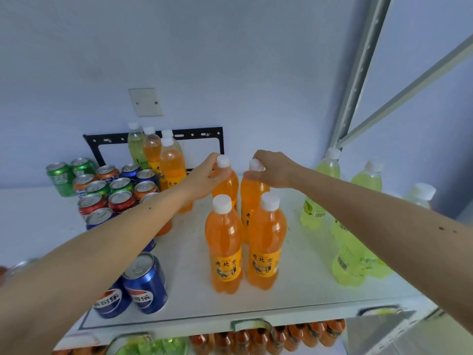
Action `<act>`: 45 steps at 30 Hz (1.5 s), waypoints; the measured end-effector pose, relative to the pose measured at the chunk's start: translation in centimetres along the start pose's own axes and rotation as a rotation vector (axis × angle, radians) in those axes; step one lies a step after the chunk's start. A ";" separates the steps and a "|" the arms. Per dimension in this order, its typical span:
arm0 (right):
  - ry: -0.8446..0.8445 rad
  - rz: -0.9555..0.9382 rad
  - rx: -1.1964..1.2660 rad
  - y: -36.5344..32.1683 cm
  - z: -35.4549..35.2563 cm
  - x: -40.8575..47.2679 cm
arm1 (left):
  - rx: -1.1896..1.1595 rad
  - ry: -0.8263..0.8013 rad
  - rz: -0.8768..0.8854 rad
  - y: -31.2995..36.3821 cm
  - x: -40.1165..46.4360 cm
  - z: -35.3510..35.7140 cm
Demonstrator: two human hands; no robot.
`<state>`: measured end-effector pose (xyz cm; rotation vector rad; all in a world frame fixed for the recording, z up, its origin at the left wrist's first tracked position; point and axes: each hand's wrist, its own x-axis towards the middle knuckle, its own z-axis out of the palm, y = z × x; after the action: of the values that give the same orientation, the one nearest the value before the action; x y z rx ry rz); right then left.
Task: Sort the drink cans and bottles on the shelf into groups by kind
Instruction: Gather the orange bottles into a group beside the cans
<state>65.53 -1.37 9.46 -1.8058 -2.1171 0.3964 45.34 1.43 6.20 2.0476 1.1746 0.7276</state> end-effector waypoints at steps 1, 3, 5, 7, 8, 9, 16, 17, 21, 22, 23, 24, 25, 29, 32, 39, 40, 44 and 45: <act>-0.008 0.000 -0.018 -0.1 -0.1 0.0 | 0.009 -0.007 -0.011 0.1 -0.1 -0.2; -0.018 -0.009 -0.054 -0.5 -0.7 0.0 | 0.011 -0.011 -0.030 0.3 -0.1 -0.5; -0.005 -0.029 -0.077 -1.5 -1.6 0.1 | 0.019 0.006 -0.037 0.3 0.0 -1.2; 0.036 -0.055 -0.080 -3.0 -2.6 0.7 | 0.045 0.027 -0.031 0.0 -0.1 -2.3; 0.056 -0.069 -0.073 -4.0 -3.1 1.1 | 0.067 0.037 -0.021 -0.3 -0.1 -3.2; 0.075 -0.084 -0.066 -4.9 -3.5 1.8 | 0.094 0.049 -0.010 -0.8 0.0 -4.2; 0.046 -0.176 -0.180 -13.4 -3.0 7.7 | 0.175 0.264 0.037 -5.5 0.6 -14.4; 0.020 -0.163 -0.207 -14.4 -2.3 9.0 | 0.190 0.287 0.024 -6.5 1.0 -15.9; -0.153 -0.050 -0.307 -17.2 1.3 14.0 | 0.324 0.279 -0.029 -10.2 3.6 -20.5; -0.184 -0.007 -0.286 -17.5 2.1 14.9 | 0.368 0.264 -0.039 -11.0 4.4 -21.2; -0.203 0.032 -0.255 -17.8 2.9 15.7 | 0.404 0.245 -0.048 -11.8 5.2 -21.8; -0.216 0.061 -0.229 -18.0 3.6 16.3 | 0.420 0.223 -0.051 -12.5 6.1 -22.1; -0.230 0.088 -0.210 -18.0 4.3 17.0 | 0.416 0.197 -0.056 -13.1 6.9 -22.4; -0.236 0.146 -0.183 -18.3 6.0 19.0 | 0.354 0.092 -0.080 -14.5 9.9 -22.4; -0.224 0.164 -0.189 -18.3 6.4 19.5 | 0.374 0.046 -0.142 -15.4 11.6 -21.6; -0.191 0.046 -0.286 -17.7 6.3 19.2 | 0.418 0.080 -0.150 -16.0 12.7 -20.4; -0.196 0.035 -0.300 -17.6 6.0 18.9 | 0.399 0.084 -0.137 -16.0 12.6 -20.7; -0.202 0.025 -0.292 -17.4 3.3 18.0 | 0.364 0.134 -0.073 -13.8 12.0 -22.8; -0.192 0.025 -0.276 -17.5 2.2 17.7 | 0.380 0.168 -0.053 -12.7 11.8 -23.6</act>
<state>46.42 13.38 15.96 -2.0171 -2.3823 0.3064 26.73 22.98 12.99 2.2843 1.5553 0.7022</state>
